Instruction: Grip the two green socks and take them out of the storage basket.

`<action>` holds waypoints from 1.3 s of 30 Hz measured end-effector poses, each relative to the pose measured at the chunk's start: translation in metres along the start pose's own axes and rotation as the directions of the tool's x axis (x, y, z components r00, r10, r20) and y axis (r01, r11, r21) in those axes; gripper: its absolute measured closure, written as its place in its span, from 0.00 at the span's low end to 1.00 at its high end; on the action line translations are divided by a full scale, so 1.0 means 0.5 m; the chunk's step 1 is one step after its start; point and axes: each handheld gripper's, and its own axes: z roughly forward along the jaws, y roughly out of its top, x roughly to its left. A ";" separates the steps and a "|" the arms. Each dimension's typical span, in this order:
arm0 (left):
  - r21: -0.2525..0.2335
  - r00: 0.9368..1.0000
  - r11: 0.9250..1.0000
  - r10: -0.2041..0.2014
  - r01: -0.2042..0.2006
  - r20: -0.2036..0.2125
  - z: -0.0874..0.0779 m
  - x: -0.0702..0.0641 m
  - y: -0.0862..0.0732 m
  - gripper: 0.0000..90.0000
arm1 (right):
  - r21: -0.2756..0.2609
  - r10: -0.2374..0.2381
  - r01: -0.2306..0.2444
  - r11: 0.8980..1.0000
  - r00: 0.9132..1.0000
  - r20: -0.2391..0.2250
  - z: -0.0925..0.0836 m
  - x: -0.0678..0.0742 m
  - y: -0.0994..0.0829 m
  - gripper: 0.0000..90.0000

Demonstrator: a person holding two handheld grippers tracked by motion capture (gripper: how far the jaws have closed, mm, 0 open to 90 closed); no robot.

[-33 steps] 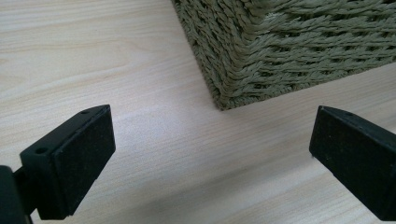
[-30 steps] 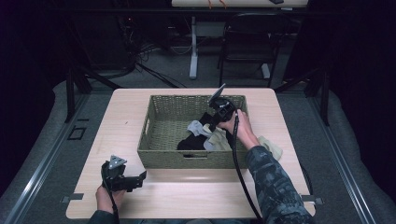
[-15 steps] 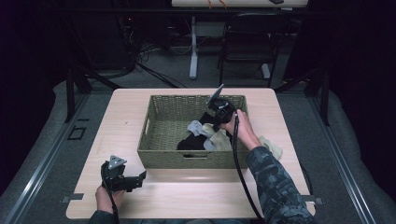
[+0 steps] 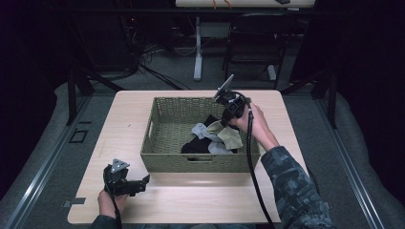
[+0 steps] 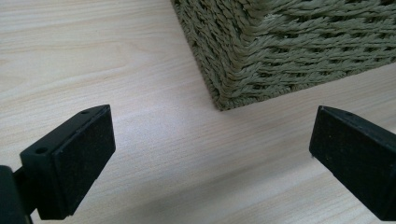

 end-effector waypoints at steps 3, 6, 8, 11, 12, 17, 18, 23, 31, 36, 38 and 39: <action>-0.002 1.000 1.000 0.000 0.000 0.000 0.000 -0.001 0.000 0.00 | -0.004 -0.010 0.010 1.000 1.000 0.009 -0.022 0.002 0.002 0.95; -0.003 1.000 1.000 0.000 0.000 0.000 0.000 -0.001 0.000 0.00 | -0.015 -0.013 0.013 1.000 1.000 0.008 -0.041 0.002 0.003 0.95; -0.001 1.000 1.000 -0.001 0.001 0.001 0.000 0.000 0.000 0.00 | -0.024 -0.015 0.016 1.000 1.000 0.015 -0.052 0.003 0.004 0.95; -0.003 1.000 1.000 -0.001 0.001 0.001 0.000 -0.001 0.000 0.00 | -0.037 -0.017 0.018 0.999 1.000 0.018 -0.068 0.003 0.004 0.95; -0.003 1.000 1.000 0.000 0.000 0.001 0.000 -0.001 0.000 0.00 | -0.036 -0.017 0.018 0.999 1.000 0.017 -0.073 0.004 0.005 0.95; -0.002 1.000 1.000 0.000 0.000 0.003 0.000 -0.002 0.000 0.00 | -0.060 -0.020 0.021 0.998 1.000 0.012 -0.089 0.005 0.006 0.95; -0.003 1.000 1.000 -0.001 0.001 0.002 0.000 -0.001 0.000 0.00 | -0.053 -0.024 0.025 0.998 1.000 0.017 -0.094 0.004 0.007 0.95; 0.000 1.000 1.000 -0.004 0.004 0.002 0.000 0.000 0.000 0.00 | -0.057 -0.023 0.024 0.998 1.000 0.019 -0.117 0.004 0.011 0.95; -0.002 1.000 1.000 -0.001 0.001 0.005 -0.001 0.000 0.000 0.00 | -0.079 -0.029 0.031 0.996 0.999 0.027 -0.165 0.009 0.015 0.95; 0.001 1.000 1.000 -0.004 0.004 0.003 -0.002 0.000 0.000 0.00 | -0.097 -0.031 0.035 0.995 0.999 0.041 -0.192 0.010 0.013 0.95; 0.001 1.000 1.000 -0.004 0.004 0.002 -0.002 0.000 0.000 0.00 | -0.109 -0.025 0.029 0.994 0.999 0.041 -0.204 0.008 0.009 0.95; 0.003 1.000 1.000 -0.002 0.002 0.003 -0.002 0.001 0.000 0.00 | -0.112 -0.020 0.025 0.993 0.999 0.045 -0.208 0.006 0.006 0.95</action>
